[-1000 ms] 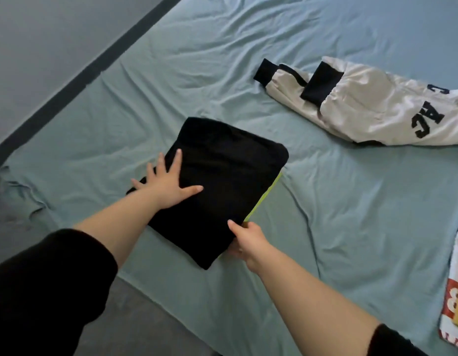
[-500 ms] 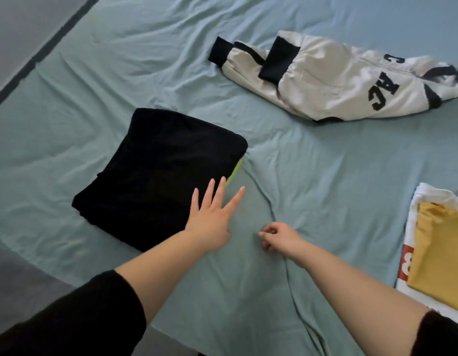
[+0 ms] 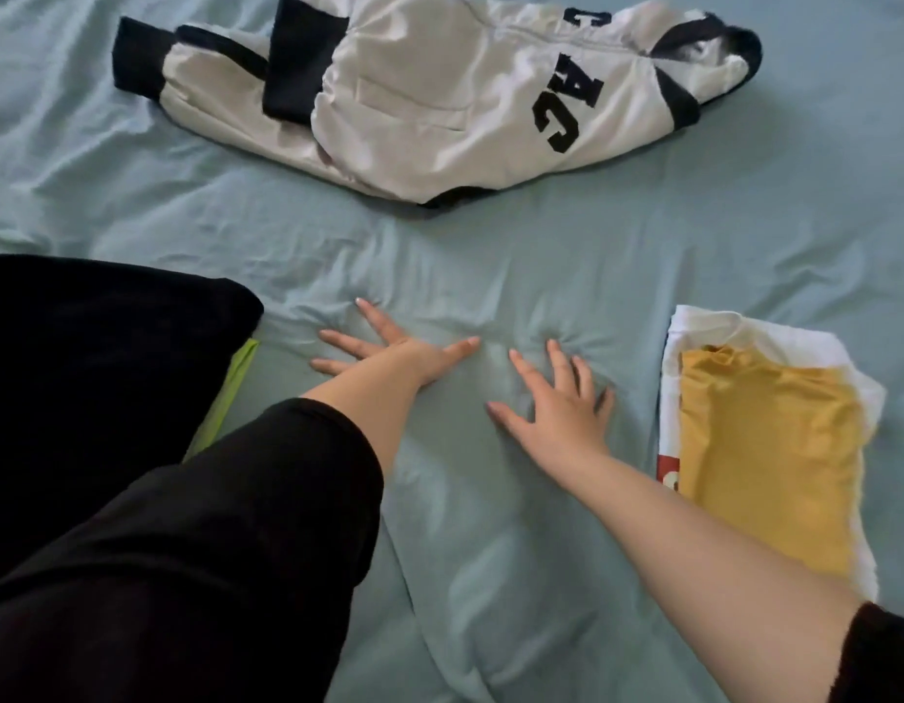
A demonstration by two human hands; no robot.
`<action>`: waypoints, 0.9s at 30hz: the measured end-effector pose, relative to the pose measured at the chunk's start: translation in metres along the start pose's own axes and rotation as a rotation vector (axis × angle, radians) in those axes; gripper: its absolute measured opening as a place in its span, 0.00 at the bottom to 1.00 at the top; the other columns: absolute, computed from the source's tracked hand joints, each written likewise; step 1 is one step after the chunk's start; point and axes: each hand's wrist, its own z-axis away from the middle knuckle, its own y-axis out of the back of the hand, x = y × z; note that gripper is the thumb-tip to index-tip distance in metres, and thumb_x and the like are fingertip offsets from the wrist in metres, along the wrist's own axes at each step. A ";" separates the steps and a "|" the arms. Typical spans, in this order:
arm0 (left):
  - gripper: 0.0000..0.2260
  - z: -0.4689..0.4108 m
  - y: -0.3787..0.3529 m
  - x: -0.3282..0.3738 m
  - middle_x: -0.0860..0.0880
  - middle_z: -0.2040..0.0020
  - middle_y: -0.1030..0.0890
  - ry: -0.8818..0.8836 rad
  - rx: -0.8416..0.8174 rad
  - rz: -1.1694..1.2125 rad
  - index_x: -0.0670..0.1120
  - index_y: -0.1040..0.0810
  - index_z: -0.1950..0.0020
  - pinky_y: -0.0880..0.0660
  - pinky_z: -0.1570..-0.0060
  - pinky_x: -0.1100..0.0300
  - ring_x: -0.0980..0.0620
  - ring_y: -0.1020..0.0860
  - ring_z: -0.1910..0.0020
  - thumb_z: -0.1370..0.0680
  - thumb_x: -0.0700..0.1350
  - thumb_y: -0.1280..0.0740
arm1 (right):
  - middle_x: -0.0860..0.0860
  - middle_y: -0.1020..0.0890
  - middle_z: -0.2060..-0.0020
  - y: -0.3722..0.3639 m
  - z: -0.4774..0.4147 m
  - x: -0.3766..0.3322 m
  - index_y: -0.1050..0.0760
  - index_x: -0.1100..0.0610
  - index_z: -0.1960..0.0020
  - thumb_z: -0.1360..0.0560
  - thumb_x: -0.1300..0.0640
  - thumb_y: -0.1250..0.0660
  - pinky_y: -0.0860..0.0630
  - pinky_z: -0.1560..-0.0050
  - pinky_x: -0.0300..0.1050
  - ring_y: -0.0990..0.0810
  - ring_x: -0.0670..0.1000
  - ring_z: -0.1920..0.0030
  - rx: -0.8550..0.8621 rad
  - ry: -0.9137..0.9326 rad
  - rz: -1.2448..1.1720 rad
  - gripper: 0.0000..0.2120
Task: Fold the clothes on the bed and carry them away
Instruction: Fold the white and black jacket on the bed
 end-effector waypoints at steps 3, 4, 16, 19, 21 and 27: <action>0.70 -0.013 -0.007 0.004 0.36 0.29 0.77 0.034 -0.024 0.006 0.54 0.86 0.37 0.67 0.35 0.29 0.25 0.71 0.31 0.59 0.84 0.44 | 0.54 0.23 0.40 0.013 -0.028 0.000 0.20 0.49 0.43 0.25 0.47 0.32 0.33 0.39 0.50 0.26 0.57 0.39 0.331 0.053 -0.303 0.13; 0.69 -0.016 -0.010 0.005 0.36 0.30 0.78 0.042 -0.026 0.012 0.53 0.89 0.42 0.68 0.36 0.29 0.25 0.72 0.32 0.60 0.85 0.45 | 0.55 0.19 0.48 0.022 -0.044 -0.006 0.18 0.54 0.48 0.25 0.51 0.31 0.29 0.46 0.46 0.22 0.56 0.47 0.352 0.066 -0.463 0.09; 0.69 -0.025 -0.018 0.014 0.35 0.31 0.78 0.095 0.028 -0.034 0.51 0.89 0.42 0.67 0.34 0.31 0.25 0.72 0.31 0.59 0.84 0.45 | 0.60 0.22 0.48 0.089 -0.196 -0.123 0.30 0.56 0.52 0.27 0.74 0.41 0.20 0.47 0.56 0.22 0.57 0.53 -0.042 -0.433 -1.844 0.14; 0.70 -0.023 -0.018 0.014 0.36 0.30 0.78 0.085 0.060 -0.050 0.52 0.86 0.36 0.65 0.34 0.30 0.26 0.71 0.31 0.56 0.84 0.43 | 0.54 0.24 0.57 0.078 -0.184 -0.115 0.32 0.54 0.56 0.28 0.72 0.42 0.22 0.43 0.60 0.25 0.54 0.58 0.025 -0.431 -1.781 0.13; 0.70 -0.022 -0.020 0.011 0.36 0.29 0.77 0.072 0.075 -0.059 0.52 0.85 0.36 0.65 0.34 0.30 0.26 0.71 0.31 0.56 0.85 0.43 | 0.54 0.22 0.54 0.070 -0.173 -0.109 0.31 0.55 0.53 0.28 0.70 0.41 0.24 0.39 0.59 0.22 0.56 0.53 0.074 -0.385 -1.693 0.11; 0.71 -0.011 -0.020 0.004 0.36 0.27 0.75 -0.016 0.103 -0.037 0.54 0.81 0.31 0.65 0.35 0.29 0.26 0.70 0.30 0.56 0.84 0.42 | 0.54 0.20 0.55 0.051 -0.128 -0.091 0.27 0.62 0.48 0.26 0.68 0.41 0.25 0.50 0.42 0.23 0.54 0.53 0.185 -0.180 -1.420 0.09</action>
